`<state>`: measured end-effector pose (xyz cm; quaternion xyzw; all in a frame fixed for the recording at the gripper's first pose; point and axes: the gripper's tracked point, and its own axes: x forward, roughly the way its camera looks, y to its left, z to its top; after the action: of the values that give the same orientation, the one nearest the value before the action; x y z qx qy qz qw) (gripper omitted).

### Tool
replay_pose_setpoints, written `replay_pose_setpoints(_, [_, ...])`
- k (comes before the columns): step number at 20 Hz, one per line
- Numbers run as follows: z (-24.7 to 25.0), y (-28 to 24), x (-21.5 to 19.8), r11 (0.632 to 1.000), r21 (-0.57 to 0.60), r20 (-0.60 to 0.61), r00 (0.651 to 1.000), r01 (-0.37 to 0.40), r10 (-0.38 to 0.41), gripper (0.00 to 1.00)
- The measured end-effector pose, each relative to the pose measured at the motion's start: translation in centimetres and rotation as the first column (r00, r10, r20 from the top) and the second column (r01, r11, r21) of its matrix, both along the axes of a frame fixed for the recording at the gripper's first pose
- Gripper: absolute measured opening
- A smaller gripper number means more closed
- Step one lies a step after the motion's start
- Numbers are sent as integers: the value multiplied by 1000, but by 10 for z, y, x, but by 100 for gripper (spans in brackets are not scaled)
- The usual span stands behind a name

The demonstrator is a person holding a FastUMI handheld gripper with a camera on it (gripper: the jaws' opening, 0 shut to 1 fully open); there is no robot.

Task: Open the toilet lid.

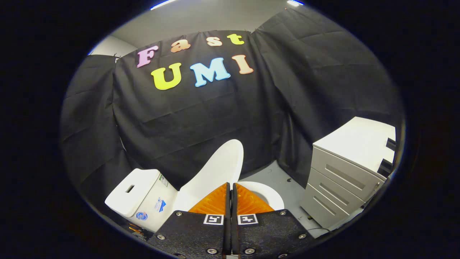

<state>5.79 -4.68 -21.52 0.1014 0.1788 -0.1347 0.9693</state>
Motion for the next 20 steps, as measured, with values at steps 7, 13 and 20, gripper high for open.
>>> replay_pose_setpoints(7, [37, 42, 13, 992, -106, 31, 997, -67, 71, 0])
replay_pose_setpoints(13, [69, 88, 27, 965, -213, 57, 984, -151, 166, 0])
replay_pose_setpoints(20, [90, 132, 38, 948, -232, 93, 965, -217, 244, 0])
